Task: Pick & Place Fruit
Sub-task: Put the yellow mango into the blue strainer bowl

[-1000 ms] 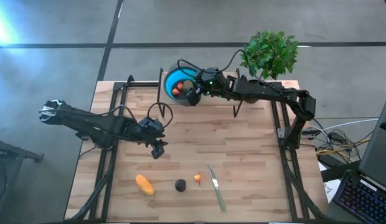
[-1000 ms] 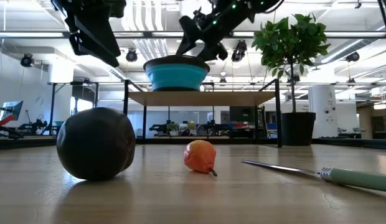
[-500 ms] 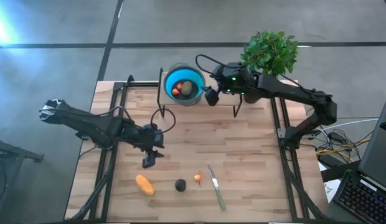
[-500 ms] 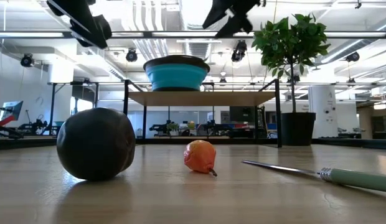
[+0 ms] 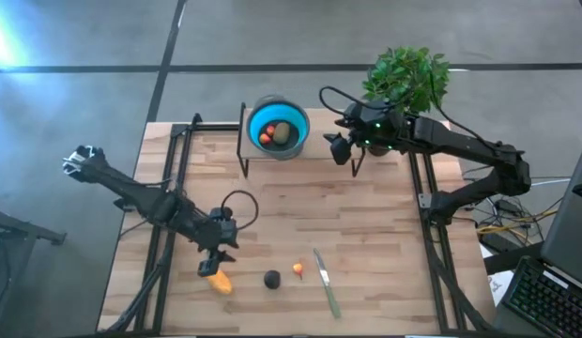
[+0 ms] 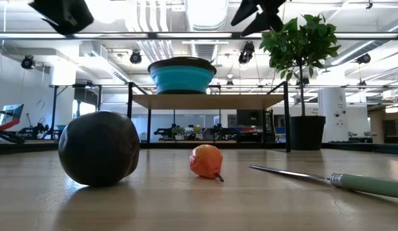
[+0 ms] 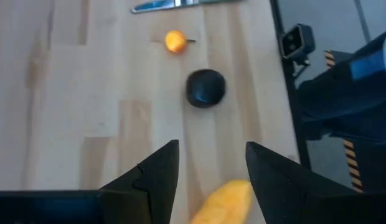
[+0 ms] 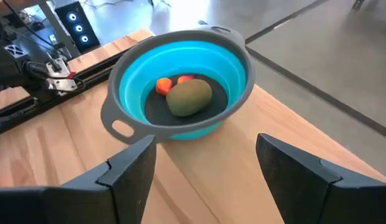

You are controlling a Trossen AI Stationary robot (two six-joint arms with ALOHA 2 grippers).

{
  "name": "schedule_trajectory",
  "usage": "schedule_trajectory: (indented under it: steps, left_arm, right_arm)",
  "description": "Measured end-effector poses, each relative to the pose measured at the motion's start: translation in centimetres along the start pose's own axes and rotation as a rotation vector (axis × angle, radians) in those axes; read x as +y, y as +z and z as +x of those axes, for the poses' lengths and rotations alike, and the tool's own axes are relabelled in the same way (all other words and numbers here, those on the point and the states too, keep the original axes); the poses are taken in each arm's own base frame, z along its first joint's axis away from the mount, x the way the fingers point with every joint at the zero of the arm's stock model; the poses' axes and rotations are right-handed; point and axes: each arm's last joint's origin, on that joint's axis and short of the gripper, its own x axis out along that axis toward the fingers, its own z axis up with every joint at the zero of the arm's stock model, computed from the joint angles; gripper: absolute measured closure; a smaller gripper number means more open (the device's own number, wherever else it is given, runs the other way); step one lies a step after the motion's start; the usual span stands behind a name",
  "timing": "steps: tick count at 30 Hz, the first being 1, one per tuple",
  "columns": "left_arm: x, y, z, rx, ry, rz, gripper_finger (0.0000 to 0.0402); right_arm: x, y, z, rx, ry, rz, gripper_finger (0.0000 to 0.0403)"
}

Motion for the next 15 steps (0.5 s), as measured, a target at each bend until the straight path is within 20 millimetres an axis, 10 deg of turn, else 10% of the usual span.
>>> schedule_trajectory:
  steps: [15]
  left_arm:
    - [-0.9,-0.6,0.1,0.072,-0.106,-0.063,0.0184]
  right_arm:
    - [-0.8,-2.8,-1.6,0.022,0.004,0.093,0.0180]
